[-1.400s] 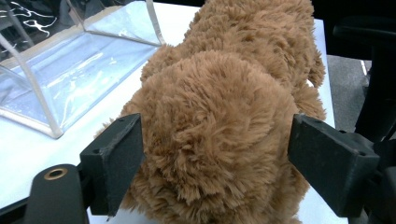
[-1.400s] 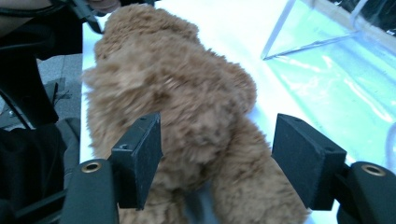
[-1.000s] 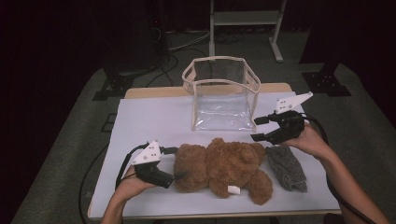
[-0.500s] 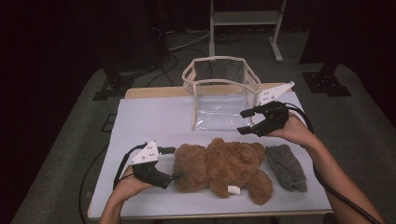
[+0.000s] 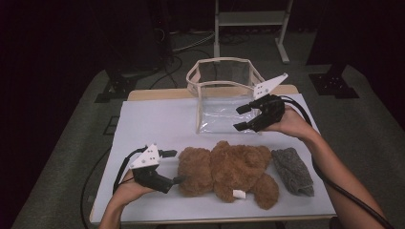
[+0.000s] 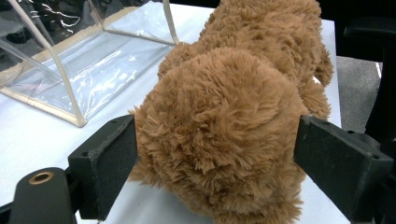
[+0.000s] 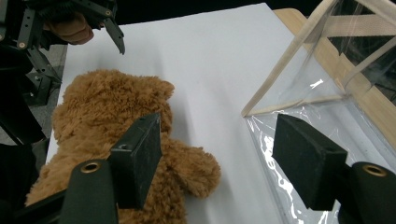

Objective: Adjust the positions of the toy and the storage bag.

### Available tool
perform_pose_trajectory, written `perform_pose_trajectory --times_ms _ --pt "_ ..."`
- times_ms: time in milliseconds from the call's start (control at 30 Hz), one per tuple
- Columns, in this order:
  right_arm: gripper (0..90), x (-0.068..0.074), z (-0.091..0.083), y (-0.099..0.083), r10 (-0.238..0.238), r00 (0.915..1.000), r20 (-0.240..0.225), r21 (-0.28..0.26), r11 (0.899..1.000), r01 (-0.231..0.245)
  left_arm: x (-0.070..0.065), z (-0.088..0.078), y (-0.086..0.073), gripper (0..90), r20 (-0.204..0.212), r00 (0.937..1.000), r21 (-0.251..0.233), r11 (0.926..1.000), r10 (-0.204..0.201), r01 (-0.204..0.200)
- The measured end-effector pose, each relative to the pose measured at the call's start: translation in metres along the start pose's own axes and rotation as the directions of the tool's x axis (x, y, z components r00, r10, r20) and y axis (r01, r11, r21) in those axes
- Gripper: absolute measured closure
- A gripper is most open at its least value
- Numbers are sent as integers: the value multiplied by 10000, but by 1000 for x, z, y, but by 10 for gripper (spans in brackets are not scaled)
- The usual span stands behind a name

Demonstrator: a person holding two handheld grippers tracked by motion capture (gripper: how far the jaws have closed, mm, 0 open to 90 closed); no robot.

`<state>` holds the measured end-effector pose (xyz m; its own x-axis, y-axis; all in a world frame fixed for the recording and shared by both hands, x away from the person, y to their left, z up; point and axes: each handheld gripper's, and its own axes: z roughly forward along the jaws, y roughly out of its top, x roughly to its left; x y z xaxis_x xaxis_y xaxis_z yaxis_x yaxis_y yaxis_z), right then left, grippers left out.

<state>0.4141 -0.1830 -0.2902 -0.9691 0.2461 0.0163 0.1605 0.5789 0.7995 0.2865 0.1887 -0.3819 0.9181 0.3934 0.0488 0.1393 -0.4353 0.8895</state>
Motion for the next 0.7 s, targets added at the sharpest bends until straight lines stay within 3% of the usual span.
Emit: perform_pose_trajectory --times_ms 267,700 --pt "342 -10 -1 13 -246 9996 -109 91 9997 247 1 0 -2 117 -68 10000 183 9998 22 -21" --pt "344 -23 0 32 -419 9989 -198 239 9988 424 1 -3 -1 111 -25 9999 -13 9999 -114 114"
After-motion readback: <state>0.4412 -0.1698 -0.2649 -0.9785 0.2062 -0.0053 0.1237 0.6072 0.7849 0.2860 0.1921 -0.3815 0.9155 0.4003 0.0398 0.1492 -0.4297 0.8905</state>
